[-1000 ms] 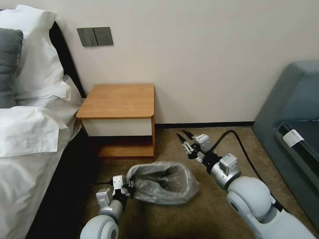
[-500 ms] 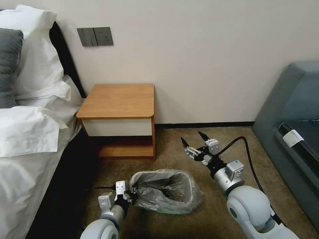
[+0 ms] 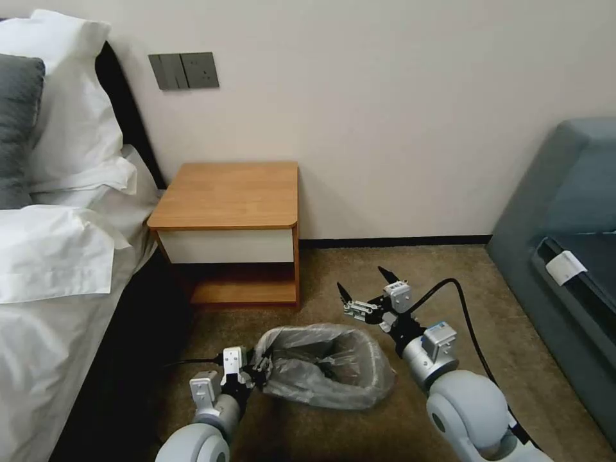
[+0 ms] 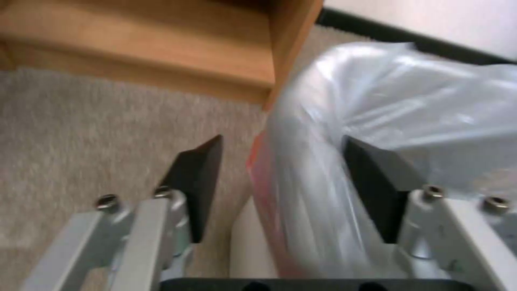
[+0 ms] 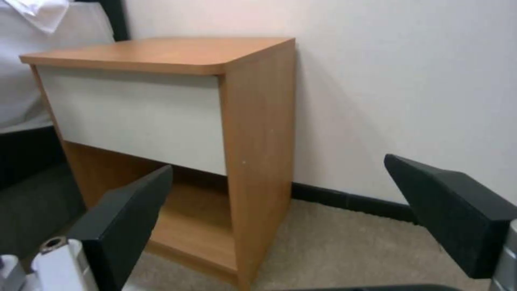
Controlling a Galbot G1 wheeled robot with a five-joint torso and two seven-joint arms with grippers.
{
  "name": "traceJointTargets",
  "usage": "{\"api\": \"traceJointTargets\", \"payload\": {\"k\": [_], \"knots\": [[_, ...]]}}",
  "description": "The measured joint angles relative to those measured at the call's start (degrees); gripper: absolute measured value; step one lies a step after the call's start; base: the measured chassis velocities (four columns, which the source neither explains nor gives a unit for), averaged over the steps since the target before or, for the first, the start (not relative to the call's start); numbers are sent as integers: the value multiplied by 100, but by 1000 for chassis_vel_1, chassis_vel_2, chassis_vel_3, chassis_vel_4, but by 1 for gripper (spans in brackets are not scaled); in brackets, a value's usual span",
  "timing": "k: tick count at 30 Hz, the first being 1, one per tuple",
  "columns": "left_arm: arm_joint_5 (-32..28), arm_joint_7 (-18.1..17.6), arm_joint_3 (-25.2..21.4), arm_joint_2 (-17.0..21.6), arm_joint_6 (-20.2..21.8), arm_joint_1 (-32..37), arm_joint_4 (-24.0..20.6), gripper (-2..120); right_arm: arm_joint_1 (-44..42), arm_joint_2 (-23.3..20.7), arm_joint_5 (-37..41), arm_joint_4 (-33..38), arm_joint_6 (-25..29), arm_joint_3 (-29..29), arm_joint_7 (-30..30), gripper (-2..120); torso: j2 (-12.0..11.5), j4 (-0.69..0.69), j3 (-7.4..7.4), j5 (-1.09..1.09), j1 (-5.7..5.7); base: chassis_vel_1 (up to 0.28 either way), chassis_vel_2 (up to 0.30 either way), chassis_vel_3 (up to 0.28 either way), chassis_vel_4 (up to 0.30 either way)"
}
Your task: Pick up the garbage bag from the table and place it over the trash can.
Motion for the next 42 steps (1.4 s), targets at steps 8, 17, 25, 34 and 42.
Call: {"api": "traceJointTargets", "payload": {"k": [8, 17, 25, 34, 42], "knots": [[-3, 1, -7, 5, -52, -12, 50, 92, -29, 99, -79, -41, 8, -101, 42, 100, 0, 0, 0, 1, 0, 0, 0, 0, 0], [125, -4, -52, 25, -273, -11, 14, 100, 23, 68, -56, -31, -8, -23, 51, 100, 0, 0, 0, 1, 0, 0, 0, 0, 0], [149, 107, -71, 16, -1413, -96, 147, 100, -119, 235, -92, -5, 35, -47, 90, 100, 0, 1, 0, 1, 0, 0, 0, 0, 0], [725, 551, -194, -73, -3580, -468, 842, 99, -630, 698, -898, -638, 1219, 85, 594, 100, 0, 0, 0, 1, 0, 0, 0, 0, 0], [896, 503, -224, -55, -3768, -408, 992, 98, -588, 908, -1277, -926, 1595, 412, 820, 100, 0, 0, 0, 1, 0, 0, 0, 0, 0]]}}
